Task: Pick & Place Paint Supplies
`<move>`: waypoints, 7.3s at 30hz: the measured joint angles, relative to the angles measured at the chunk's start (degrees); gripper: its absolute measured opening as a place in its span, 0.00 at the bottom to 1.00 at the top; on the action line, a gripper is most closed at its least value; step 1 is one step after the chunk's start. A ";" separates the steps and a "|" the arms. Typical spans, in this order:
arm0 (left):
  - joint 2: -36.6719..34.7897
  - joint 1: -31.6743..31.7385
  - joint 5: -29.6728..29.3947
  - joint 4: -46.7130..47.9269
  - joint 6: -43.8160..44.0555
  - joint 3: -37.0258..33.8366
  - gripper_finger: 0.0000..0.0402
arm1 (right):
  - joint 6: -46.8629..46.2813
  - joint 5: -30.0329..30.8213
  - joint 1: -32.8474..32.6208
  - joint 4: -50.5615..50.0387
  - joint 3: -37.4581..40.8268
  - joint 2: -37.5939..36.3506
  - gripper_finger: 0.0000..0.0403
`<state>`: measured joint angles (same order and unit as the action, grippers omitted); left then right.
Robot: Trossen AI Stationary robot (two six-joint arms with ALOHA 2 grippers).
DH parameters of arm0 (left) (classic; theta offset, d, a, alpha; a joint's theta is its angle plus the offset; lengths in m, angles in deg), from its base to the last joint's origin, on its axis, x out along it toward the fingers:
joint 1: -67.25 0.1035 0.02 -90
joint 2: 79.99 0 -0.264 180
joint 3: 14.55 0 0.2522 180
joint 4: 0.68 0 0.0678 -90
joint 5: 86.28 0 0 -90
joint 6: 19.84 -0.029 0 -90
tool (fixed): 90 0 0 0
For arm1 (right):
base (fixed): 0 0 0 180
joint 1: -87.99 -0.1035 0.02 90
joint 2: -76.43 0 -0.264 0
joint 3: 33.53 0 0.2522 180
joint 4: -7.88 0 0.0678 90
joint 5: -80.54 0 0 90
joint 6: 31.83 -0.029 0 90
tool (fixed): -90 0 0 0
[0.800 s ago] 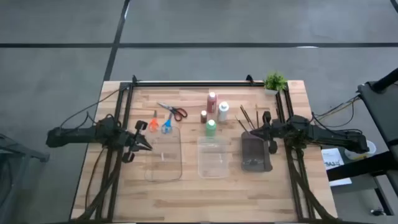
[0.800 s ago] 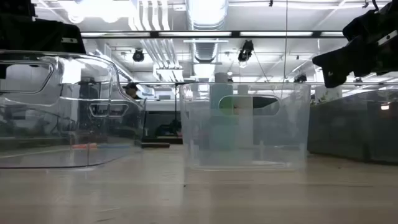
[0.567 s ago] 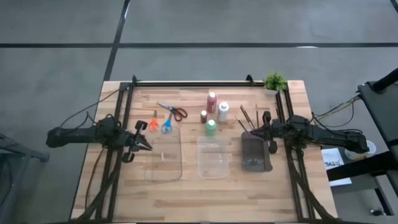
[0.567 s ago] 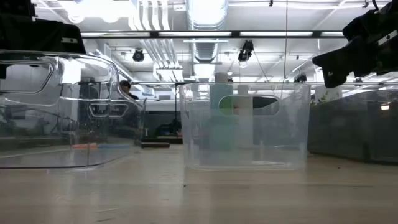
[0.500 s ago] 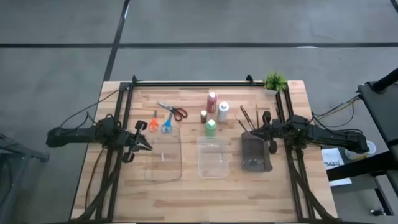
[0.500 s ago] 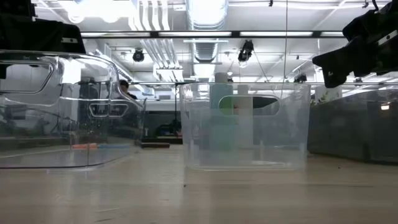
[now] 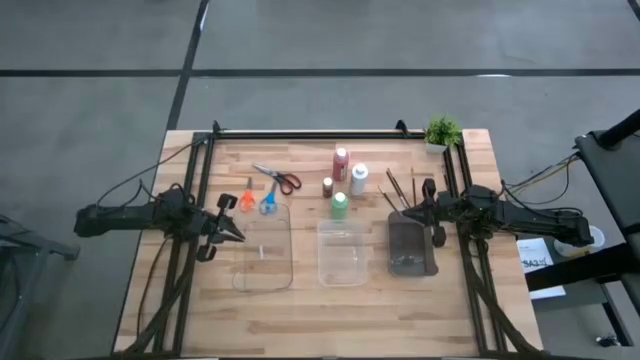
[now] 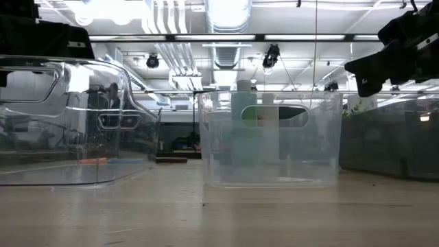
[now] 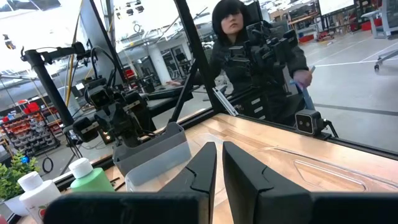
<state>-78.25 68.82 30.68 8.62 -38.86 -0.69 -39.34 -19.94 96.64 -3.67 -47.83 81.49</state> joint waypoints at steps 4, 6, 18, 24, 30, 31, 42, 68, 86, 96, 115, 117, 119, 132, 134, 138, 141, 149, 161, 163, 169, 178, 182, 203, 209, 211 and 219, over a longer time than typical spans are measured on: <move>-0.01 0.00 0.00 0.00 0.00 0.01 0.09 | 0.00 0.00 0.00 -0.01 0.00 0.00 0.02; -0.02 0.00 0.00 0.01 0.00 0.02 0.09 | 0.00 0.00 0.01 -0.01 0.01 0.00 0.02; 0.00 0.01 0.00 -0.01 0.00 0.02 0.09 | 0.01 0.00 0.00 0.00 0.02 0.04 0.02; 0.00 -0.01 0.00 0.01 0.00 0.00 0.09 | 0.00 0.00 0.01 0.00 0.01 0.04 0.02; 0.00 0.00 0.00 0.01 0.00 0.01 0.09 | 0.00 0.00 0.00 -0.01 0.01 0.03 0.02; 0.00 -0.01 0.00 0.01 0.00 0.02 0.09 | 0.00 0.00 0.02 -0.01 0.01 0.03 0.02; -0.01 -0.01 0.00 0.01 0.00 0.01 0.09 | 0.00 0.00 0.00 0.01 0.02 0.02 0.02; -0.01 0.00 0.00 0.01 -0.01 0.01 0.09 | 0.01 0.00 0.00 0.00 0.01 0.00 0.02; -0.01 0.00 0.00 0.00 0.00 0.00 0.09 | 0.01 0.00 0.01 -0.01 0.00 0.00 0.02; 0.00 -0.01 0.00 0.01 0.00 0.00 0.09 | 0.01 0.00 0.02 0.00 0.00 0.04 0.02; 0.00 0.00 0.00 0.01 0.00 0.02 0.09 | 0.00 0.00 0.00 0.01 0.02 0.02 0.02; -0.02 0.00 0.00 0.00 0.00 0.00 0.09 | 0.00 0.00 0.00 -0.01 0.02 0.02 0.02; 0.00 -0.01 0.00 0.01 0.00 0.00 0.09 | 0.00 0.00 0.00 -0.01 0.02 0.02 0.02; -0.01 -0.01 0.00 0.01 0.00 0.00 0.09 | 0.00 0.00 0.00 0.00 0.01 -0.02 0.02; 0.00 0.00 0.00 0.01 0.00 0.00 0.09 | 0.00 0.00 0.00 -0.01 0.00 -0.02 0.02; 0.00 -0.01 0.00 0.01 0.00 0.02 0.09 | 0.00 0.02 0.00 -0.01 0.00 -0.02 0.02; -0.01 0.00 0.00 0.01 0.00 0.00 0.09 | 0.00 0.07 0.02 -0.01 0.02 -0.02 0.02; 0.00 0.00 0.00 0.01 0.00 0.01 0.09 | 3.65 3.08 0.04 -0.04 0.00 0.00 0.02; -0.02 -0.01 0.00 0.01 0.00 0.02 0.09 | 13.81 3.10 0.00 -0.30 0.02 0.00 0.02; -0.01 0.00 0.00 0.01 0.00 0.01 0.09 | 12.70 3.10 0.00 -0.26 0.02 0.00 0.02; 0.00 0.01 0.00 0.01 0.00 0.00 0.09 | 11.06 3.07 0.00 5.34 0.02 0.04 0.02; 0.00 -0.01 0.00 0.01 0.00 0.00 0.09 | 3.25 2.96 0.00 14.77 0.00 0.04 0.02; -0.02 0.00 0.00 0.01 0.00 0.00 0.09 | 2.70 2.98 0.00 15.86 0.00 0.31 0.02; -0.02 -0.01 0.02 0.01 0.00 0.02 0.09 | 10.19 3.65 -0.11 17.70 -26.36 45.74 0.02; 0.00 0.00 0.00 0.01 0.00 0.02 0.09 | 13.53 4.52 -0.11 17.20 -37.17 57.65 0.02; -0.02 0.00 0.01 0.01 -0.01 0.00 0.09 | 13.65 4.66 -0.07 14.28 -41.37 60.25 0.02; -0.02 -0.01 0.00 0.01 0.00 0.00 0.09 | 13.89 10.71 0.02 -25.15 -63.96 65.62 0.02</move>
<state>-78.28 68.81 30.68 8.63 -38.86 -0.69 -25.45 -9.23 96.66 -28.82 -111.79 147.10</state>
